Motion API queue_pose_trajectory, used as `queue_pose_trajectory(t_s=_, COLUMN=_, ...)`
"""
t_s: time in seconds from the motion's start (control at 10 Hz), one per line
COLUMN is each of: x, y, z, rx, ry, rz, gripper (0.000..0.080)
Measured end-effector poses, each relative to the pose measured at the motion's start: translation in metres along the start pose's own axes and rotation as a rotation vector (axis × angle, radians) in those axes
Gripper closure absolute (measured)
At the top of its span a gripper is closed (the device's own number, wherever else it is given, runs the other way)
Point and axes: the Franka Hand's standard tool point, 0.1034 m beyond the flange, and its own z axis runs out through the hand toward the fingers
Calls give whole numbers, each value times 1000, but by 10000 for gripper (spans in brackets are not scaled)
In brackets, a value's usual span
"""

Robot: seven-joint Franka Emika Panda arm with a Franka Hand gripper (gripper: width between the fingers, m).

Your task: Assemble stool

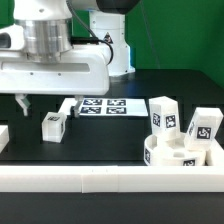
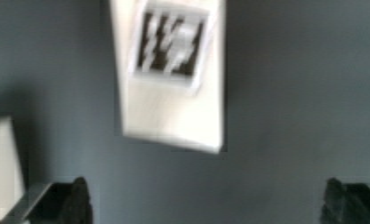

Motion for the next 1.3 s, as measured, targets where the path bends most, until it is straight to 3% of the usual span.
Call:
queue_pose_trajectory(t_s=0.3, x=6, y=9, z=8, rx=24, ry=-219, rz=-4, gripper=150)
queue_pose_trajectory(t_s=0.4, x=2, y=9, z=9, rx=41, ry=-335, rz=-10, gripper=150)
queue_pose_trajectory(t_s=0.6, x=1, y=8, z=14, rx=49, ry=-496, rz=1, gripper=150)
queue_pose_trajectory(t_s=0.7, x=-10, y=9, z=13, rx=53, ry=-627, rz=4, gripper=150)
queue_pose_trajectory(t_s=0.8, x=-14, y=12, z=15, rx=41, ry=-738, rz=15, gripper=150)
queue_pose_trajectory(t_s=0.9, x=-16, y=15, z=22, rx=5, ry=-827, rz=28, gripper=150)
queue_pose_trajectory(t_s=1.0, x=-8, y=16, z=29, rx=-32, ry=-813, rz=40, gripper=150)
queue_pose_trajectory(t_s=1.3, x=-11, y=16, z=34, rx=-31, ry=-818, rz=44, gripper=150)
